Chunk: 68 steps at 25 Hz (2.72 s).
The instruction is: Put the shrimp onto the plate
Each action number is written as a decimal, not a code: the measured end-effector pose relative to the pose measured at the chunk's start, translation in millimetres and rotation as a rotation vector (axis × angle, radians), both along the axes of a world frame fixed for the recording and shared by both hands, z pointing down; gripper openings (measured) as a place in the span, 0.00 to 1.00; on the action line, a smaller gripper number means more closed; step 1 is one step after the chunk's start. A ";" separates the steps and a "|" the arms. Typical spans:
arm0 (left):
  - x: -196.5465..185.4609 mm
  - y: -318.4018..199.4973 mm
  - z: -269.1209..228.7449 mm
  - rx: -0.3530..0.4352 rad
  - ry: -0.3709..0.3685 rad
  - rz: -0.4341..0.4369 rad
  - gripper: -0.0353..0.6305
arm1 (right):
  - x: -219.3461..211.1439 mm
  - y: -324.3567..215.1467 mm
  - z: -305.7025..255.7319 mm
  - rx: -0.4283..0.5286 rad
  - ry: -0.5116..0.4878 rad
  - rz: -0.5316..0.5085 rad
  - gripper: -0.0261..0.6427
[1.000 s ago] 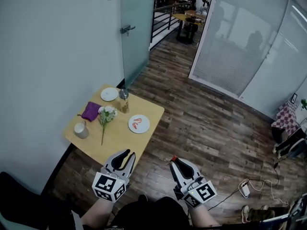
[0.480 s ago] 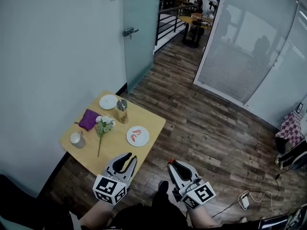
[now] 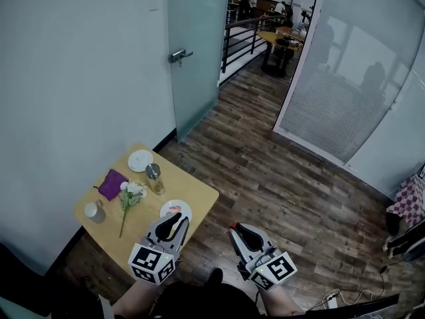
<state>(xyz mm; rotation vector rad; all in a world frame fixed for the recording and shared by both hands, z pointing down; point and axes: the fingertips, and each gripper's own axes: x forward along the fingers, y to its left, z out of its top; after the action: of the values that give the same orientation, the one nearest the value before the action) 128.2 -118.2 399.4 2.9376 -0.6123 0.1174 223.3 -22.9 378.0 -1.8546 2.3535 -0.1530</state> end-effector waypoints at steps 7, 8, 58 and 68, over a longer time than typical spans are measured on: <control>36.4 -13.7 -3.4 0.019 -0.024 -0.017 0.17 | 26.9 -29.3 6.0 -0.016 -0.022 -0.074 0.12; 36.8 -18.0 -4.2 0.020 -0.023 -0.024 0.17 | 25.0 -33.6 7.3 -0.019 -0.023 -0.086 0.12; -67.9 -112.1 43.5 -0.118 -0.045 -0.257 0.13 | -91.6 -204.5 158.2 -0.409 0.386 -0.463 0.12; -67.1 -121.0 48.6 -0.140 -0.047 -0.288 0.13 | -92.6 -221.1 245.3 -0.655 0.594 -0.551 0.12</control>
<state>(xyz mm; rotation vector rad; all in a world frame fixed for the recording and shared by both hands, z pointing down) 61.1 -239.2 448.0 2.6855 -0.9830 0.1905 130.7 -244.0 623.4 -1.5293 3.5375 -0.5547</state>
